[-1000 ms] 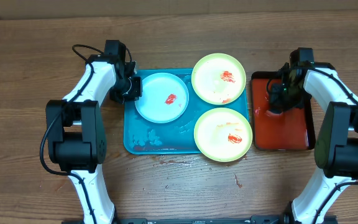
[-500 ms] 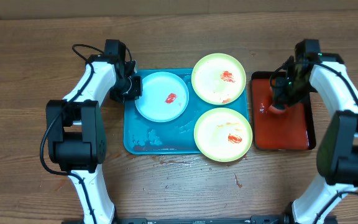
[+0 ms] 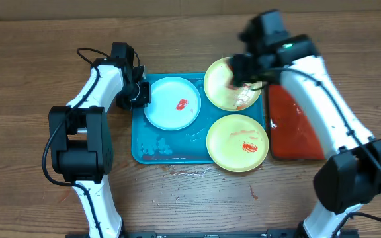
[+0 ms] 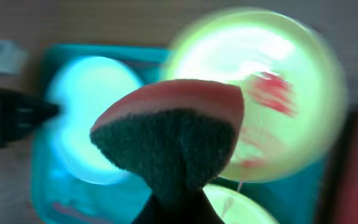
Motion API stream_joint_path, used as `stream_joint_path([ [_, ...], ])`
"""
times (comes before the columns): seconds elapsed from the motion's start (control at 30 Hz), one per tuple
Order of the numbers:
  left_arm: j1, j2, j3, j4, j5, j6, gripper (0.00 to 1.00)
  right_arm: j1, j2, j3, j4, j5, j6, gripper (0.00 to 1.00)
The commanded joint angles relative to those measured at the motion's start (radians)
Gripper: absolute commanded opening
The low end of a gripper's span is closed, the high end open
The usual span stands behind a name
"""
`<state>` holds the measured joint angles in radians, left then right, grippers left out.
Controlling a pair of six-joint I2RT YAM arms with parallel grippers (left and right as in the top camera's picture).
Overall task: Clean dirty plates on tray and stack at the side
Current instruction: 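Carry the sponge with the right gripper over the white plate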
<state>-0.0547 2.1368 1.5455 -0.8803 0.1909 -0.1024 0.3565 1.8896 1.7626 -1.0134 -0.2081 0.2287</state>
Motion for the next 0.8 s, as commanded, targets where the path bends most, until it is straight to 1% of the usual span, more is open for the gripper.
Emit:
stream_joint_path([
  [0.0,-0.006,0.042,-0.003,-0.018,0.021,-0.006,0.04,0.074,0.010,0.021,0.065,-0.010,0.109,0.04],
  [0.17,-0.006,0.042,-0.003,-0.031,0.027,-0.006,0.04,0.166,0.136,0.021,0.160,-0.019,0.170,0.04],
  [0.47,-0.006,0.042,-0.003,-0.031,0.027,-0.006,0.04,0.251,0.349,0.021,0.282,-0.061,0.217,0.04],
  [0.67,-0.006,0.042,-0.003,-0.024,0.028,-0.010,0.04,0.295,0.412,0.021,0.358,-0.080,0.217,0.04],
  [0.77,-0.006,0.042,-0.003,-0.023,0.028,-0.010,0.04,0.317,0.417,0.021,0.381,-0.036,0.217,0.04],
])
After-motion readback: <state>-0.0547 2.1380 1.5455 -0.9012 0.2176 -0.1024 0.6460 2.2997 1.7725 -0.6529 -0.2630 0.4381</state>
